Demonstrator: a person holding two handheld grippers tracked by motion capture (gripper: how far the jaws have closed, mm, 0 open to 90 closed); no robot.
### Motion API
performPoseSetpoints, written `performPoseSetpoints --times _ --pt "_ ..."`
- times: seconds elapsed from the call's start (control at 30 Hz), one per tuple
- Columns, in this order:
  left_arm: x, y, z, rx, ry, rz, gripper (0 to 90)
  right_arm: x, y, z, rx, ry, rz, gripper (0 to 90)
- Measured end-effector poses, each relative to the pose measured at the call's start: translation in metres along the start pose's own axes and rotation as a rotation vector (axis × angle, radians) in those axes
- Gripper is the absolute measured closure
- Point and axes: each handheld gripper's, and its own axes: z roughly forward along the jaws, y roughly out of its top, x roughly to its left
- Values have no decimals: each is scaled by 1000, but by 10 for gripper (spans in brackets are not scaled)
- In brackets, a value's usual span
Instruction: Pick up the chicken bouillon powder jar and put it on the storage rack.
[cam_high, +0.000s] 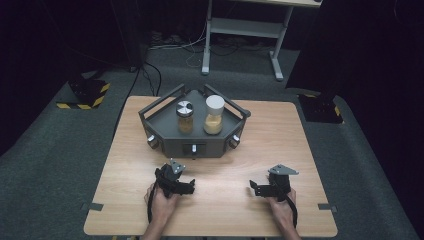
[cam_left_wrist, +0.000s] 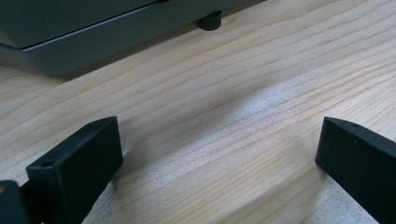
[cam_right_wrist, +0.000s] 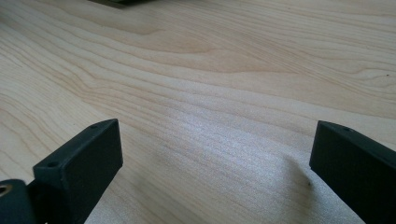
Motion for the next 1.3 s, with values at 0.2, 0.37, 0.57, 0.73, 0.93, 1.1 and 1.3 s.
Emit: performPoseSetpoints --times 0.2,0.37,0.57,0.73,0.93,1.1,1.3 --pt "0 0 0 0 0 0 5 2 6 3 39 -1 -17 39" --pt "0 0 0 0 0 0 5 9 10 5 63 -23 -49 37" --pt "0 0 0 0 0 -1 5 10 10 5 66 -28 -47 31" --pt "0 0 0 0 0 -1 5 10 10 5 66 -29 -47 31" --pt "0 0 0 1 0 0 5 11 10 5 66 -31 -48 31" --pt "0 0 0 1 0 0 5 10 10 5 66 -31 -47 30" --pt "0 0 0 1 0 1 4 11 10 5 66 -31 -47 30"
